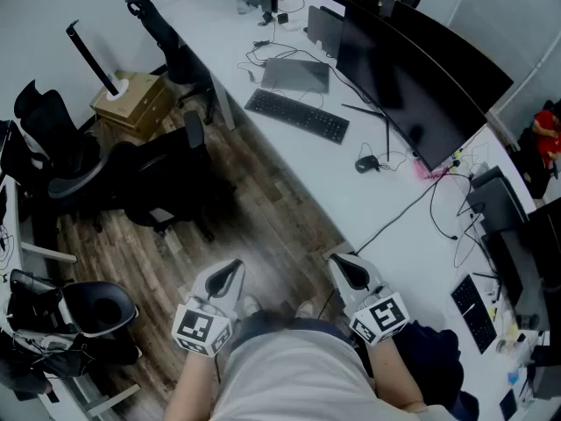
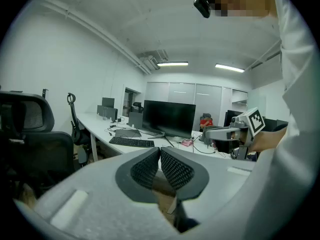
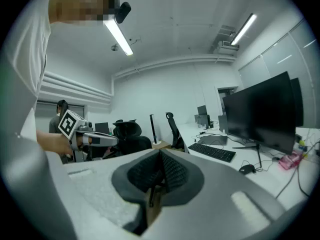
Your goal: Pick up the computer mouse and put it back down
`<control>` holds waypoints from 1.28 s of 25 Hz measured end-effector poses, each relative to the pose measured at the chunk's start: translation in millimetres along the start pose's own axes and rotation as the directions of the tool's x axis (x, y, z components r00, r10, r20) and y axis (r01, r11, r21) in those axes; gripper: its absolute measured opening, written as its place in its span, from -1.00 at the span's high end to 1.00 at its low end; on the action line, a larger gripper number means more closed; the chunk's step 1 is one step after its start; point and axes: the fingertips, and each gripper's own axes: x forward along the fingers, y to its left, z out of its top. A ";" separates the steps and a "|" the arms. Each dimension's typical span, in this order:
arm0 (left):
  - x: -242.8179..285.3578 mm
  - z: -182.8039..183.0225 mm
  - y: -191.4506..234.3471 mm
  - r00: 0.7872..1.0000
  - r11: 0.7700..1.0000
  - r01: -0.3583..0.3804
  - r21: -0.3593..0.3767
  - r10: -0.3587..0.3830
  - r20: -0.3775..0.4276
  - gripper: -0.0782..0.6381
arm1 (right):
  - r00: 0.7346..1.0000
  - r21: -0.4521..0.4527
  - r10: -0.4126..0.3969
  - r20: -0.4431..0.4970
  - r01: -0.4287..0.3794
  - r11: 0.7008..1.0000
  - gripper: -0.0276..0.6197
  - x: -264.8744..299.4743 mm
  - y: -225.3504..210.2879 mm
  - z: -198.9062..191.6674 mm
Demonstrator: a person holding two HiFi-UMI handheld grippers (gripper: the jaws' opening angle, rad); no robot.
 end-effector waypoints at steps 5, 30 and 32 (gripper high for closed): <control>-12.2 1.8 24.3 0.999 0.999 0.035 -0.001 -0.035 0.009 0.73 | 0.999 -0.004 -0.032 -0.002 0.032 0.999 0.90 14.2 24.4 3.6; 14.7 -26.0 173.3 0.994 0.994 0.105 -0.042 -0.106 -0.028 0.73 | 0.991 0.030 -0.109 -0.074 0.111 0.993 0.90 177.0 39.1 -12.0; 39.6 -21.1 178.5 0.994 0.994 0.102 -0.033 -0.103 -0.038 0.73 | 0.992 0.041 -0.104 -0.065 0.107 0.993 0.90 191.4 14.2 -10.0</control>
